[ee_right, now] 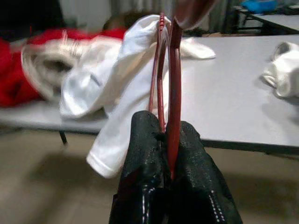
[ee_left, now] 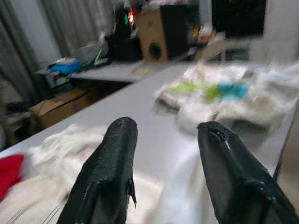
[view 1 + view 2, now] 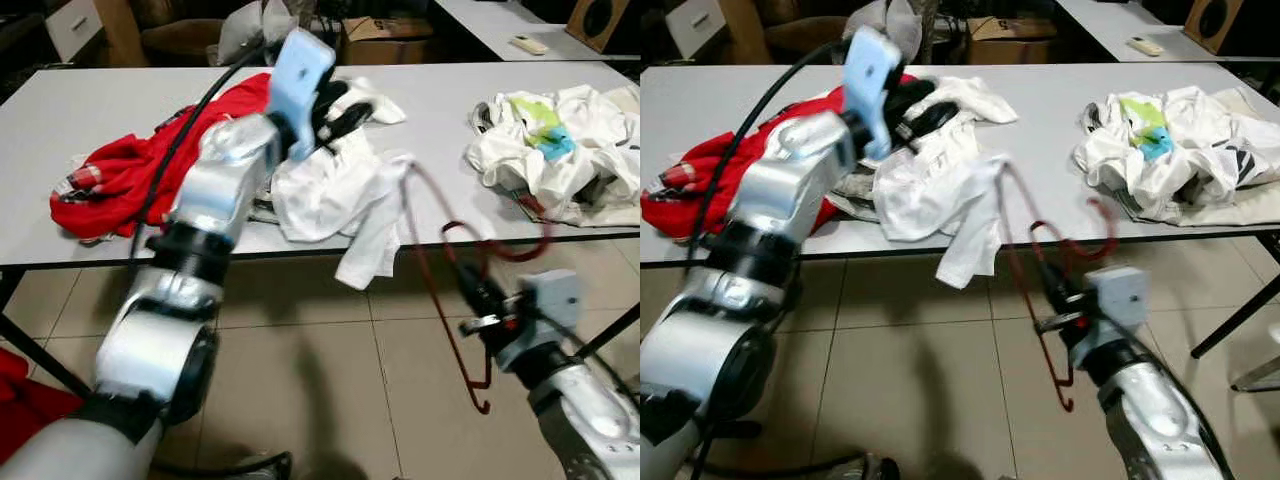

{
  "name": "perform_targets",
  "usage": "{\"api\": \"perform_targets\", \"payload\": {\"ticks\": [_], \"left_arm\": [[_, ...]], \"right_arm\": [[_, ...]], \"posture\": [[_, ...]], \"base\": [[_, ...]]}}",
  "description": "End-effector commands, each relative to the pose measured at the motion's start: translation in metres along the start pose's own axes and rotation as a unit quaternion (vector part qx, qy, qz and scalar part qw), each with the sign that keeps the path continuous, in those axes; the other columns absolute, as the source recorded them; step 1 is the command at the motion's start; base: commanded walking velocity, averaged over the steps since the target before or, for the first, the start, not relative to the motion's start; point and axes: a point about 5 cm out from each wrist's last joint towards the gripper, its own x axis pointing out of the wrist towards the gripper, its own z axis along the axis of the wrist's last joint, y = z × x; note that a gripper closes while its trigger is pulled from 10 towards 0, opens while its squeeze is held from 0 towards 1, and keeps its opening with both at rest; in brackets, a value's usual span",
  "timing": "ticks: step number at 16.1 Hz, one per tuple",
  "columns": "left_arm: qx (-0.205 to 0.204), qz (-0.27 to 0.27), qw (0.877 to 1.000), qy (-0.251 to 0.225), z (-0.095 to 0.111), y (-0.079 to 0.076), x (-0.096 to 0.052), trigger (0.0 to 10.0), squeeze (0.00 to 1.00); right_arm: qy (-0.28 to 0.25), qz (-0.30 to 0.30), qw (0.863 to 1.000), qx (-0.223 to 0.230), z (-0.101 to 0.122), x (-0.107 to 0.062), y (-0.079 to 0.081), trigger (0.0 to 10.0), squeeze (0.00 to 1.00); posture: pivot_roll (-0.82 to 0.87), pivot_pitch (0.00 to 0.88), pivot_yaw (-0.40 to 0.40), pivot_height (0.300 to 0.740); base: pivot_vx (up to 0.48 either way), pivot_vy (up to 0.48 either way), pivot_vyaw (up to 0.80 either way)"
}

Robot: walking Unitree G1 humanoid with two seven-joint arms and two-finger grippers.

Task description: Hang hanger

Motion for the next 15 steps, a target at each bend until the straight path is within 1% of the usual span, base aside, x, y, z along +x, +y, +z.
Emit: {"api": "perform_targets", "payload": {"ticks": [1, 2, 4, 5, 6, 7, 8, 9, 10, 12, 13, 14, 15], "left_arm": [[0.027, -0.030, 0.998, 0.041, -0.020, -0.006, -0.010, 10.0, 1.00], [0.031, -0.043, 0.997, 0.048, -0.025, -0.010, -0.012, 10.0, 1.00], [0.034, -0.109, 0.991, 0.069, -0.047, -0.041, -0.013, 10.0, 1.00], [0.041, -0.123, 0.988, 0.079, -0.056, -0.054, -0.011, 10.0, 0.47], [0.045, -0.124, 0.988, 0.083, -0.061, -0.061, -0.009, 10.0, 0.00], [0.056, -0.099, 0.989, 0.090, -0.070, -0.069, -0.005, 10.0, 0.00], [0.110, -0.052, 0.987, 0.103, -0.081, -0.071, 0.000, 10.0, 0.00], [0.154, -0.020, 0.982, 0.111, -0.087, -0.069, 0.002, 10.0, 0.00], [0.156, 0.002, 0.982, 0.110, -0.089, -0.068, 0.002, 10.0, 0.00], [0.170, 0.005, 0.978, 0.119, -0.094, -0.069, 0.004, 10.0, 0.00], [0.181, 0.008, 0.975, 0.131, -0.101, -0.071, 0.005, 10.0, 0.00], [0.213, 0.016, 0.967, 0.137, -0.106, -0.071, 0.007, 8.8, 0.00], [0.227, 0.027, 0.963, 0.141, -0.109, -0.070, 0.008, 6.9, 0.00]], "right_arm": [[-0.015, -0.011, 0.999, 0.033, 0.000, -0.006, -0.013, 10.0, 0.00], [-0.015, -0.009, 0.999, 0.038, -0.001, -0.008, -0.015, 10.0, 0.00], [-0.016, 0.021, 0.995, 0.098, -0.004, -0.009, -0.014, 10.0, 0.00], [-0.016, 0.031, 0.993, 0.115, -0.005, -0.008, -0.013, 10.0, 0.00], [-0.015, 0.034, 0.992, 0.119, -0.006, -0.008, -0.013, 10.0, 0.00], [-0.013, 0.036, 0.992, 0.123, -0.008, -0.008, -0.014, 10.0, 0.00], [-0.012, 0.036, 0.992, 0.124, -0.010, -0.009, -0.014, 10.0, 0.00], [-0.013, 0.038, 0.991, 0.127, -0.009, -0.009, -0.014, 10.0, 0.00], [-0.013, 0.040, 0.991, 0.129, -0.009, -0.010, -0.014, 10.0, 0.00], [-0.013, 0.042, 0.990, 0.132, -0.009, -0.012, -0.014, 10.0, 0.00], [-0.015, 0.039, 0.990, 0.132, -0.009, -0.013, -0.014, 10.0, 0.00], [-0.018, 0.034, 0.990, 0.134, -0.008, -0.013, -0.015, 10.0, 0.00], [-0.024, 0.031, 0.990, 0.137, -0.007, -0.013, -0.015, 10.0, 0.00]], "posture": [[-0.07, 0.041, 0.034, 0.740], [-0.07, 0.042, 0.033, 0.740], [-0.07, 0.046, 0.027, 0.740], [-0.07, 0.046, 0.027, 0.740], [-0.07, 0.047, 0.023, 0.740], [-0.07, 0.047, 0.025, 0.740], [-0.08, 0.049, 0.027, 0.740], [-0.08, 0.051, 0.030, 0.740], [-0.08, 0.053, 0.032, 0.740], [-0.09, 0.054, 0.034, 0.740], [-0.09, 0.053, 0.032, 0.740], [-0.09, 0.051, 0.032, 0.740], [-0.09, 0.051, 0.033, 0.740]], "base": [[0.000, 0.000, 0.00], [0.000, 0.000, 0.00], [0.000, 0.000, 0.00], [0.000, 0.000, 0.00], [0.000, 0.000, 0.00], [0.000, 0.000, 0.00], [0.000, 0.000, 0.00], [0.000, 0.000, 0.00], [0.000, 0.000, 0.00], [0.000, 0.000, 0.00], [0.000, 0.000, 0.00], [0.000, 0.000, 0.00], [0.000, 0.000, 0.00]]}}
